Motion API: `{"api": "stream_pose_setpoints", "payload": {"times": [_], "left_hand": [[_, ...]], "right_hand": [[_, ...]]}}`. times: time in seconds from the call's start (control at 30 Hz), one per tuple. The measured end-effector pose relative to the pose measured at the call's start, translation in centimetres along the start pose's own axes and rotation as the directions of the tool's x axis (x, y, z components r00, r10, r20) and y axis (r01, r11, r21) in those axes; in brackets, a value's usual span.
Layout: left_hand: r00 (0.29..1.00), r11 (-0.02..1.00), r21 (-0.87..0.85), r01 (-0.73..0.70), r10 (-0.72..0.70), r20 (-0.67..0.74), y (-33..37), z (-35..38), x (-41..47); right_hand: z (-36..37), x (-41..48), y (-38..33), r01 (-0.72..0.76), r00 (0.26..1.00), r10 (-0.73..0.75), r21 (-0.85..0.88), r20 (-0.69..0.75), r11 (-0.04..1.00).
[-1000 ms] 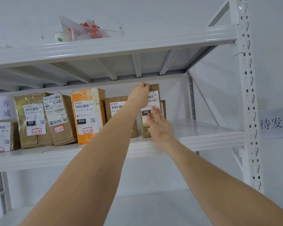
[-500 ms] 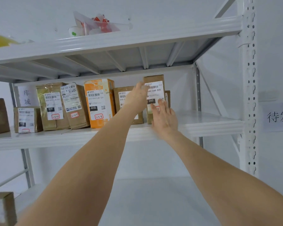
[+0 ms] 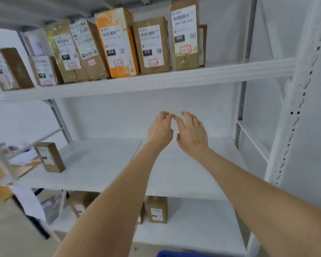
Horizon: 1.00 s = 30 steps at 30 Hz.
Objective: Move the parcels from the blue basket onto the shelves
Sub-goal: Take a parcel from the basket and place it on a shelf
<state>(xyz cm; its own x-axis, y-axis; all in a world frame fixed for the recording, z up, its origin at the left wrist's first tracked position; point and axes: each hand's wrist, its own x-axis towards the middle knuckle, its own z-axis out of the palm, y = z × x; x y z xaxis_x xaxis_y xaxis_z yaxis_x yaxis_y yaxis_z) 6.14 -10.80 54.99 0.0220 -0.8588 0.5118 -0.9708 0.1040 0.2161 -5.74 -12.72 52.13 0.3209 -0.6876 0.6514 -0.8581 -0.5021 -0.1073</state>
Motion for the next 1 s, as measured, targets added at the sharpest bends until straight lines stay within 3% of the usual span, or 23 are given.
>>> {"api": "stream_pose_setpoints", "payload": {"times": [0.17,0.37,0.53,0.67,0.8,1.0], "left_hand": [[0.946,0.997,-0.011,0.080,-0.072,0.315,-1.0,10.5,-7.1],[0.746,0.985,-0.016,0.173,-0.120,0.655,-2.1,22.0,-15.3],[0.567,0.972,-0.033,0.233,-0.108,0.817,-3.4,30.9,-22.5],[0.427,0.966,-0.021,0.258,-0.094,0.899,-4.4,37.0,-28.1],[0.319,0.970,0.002,0.244,-0.082,0.944,-5.4,42.5,-33.7],[0.210,0.908,0.060,0.414,-0.160,0.965,-6.7,53.1,-40.4]], "right_hand": [[7.3,-10.4,3.5,-0.094,0.935,0.088,0.003,0.344,0.996],[14.4,-21.9,7.1,-0.281,0.667,0.280,-0.115,0.691,0.953],[20.5,-30.9,8.1,-0.346,0.484,0.348,-0.190,0.803,0.919],[25.7,-37.6,8.2,-0.479,0.304,0.425,-0.249,0.853,0.842],[30.9,-44.6,8.2,-0.651,0.133,0.460,-0.273,0.878,0.708],[40.7,-54.3,9.6,-0.781,-0.036,0.418,-0.286,0.908,0.555]]}}
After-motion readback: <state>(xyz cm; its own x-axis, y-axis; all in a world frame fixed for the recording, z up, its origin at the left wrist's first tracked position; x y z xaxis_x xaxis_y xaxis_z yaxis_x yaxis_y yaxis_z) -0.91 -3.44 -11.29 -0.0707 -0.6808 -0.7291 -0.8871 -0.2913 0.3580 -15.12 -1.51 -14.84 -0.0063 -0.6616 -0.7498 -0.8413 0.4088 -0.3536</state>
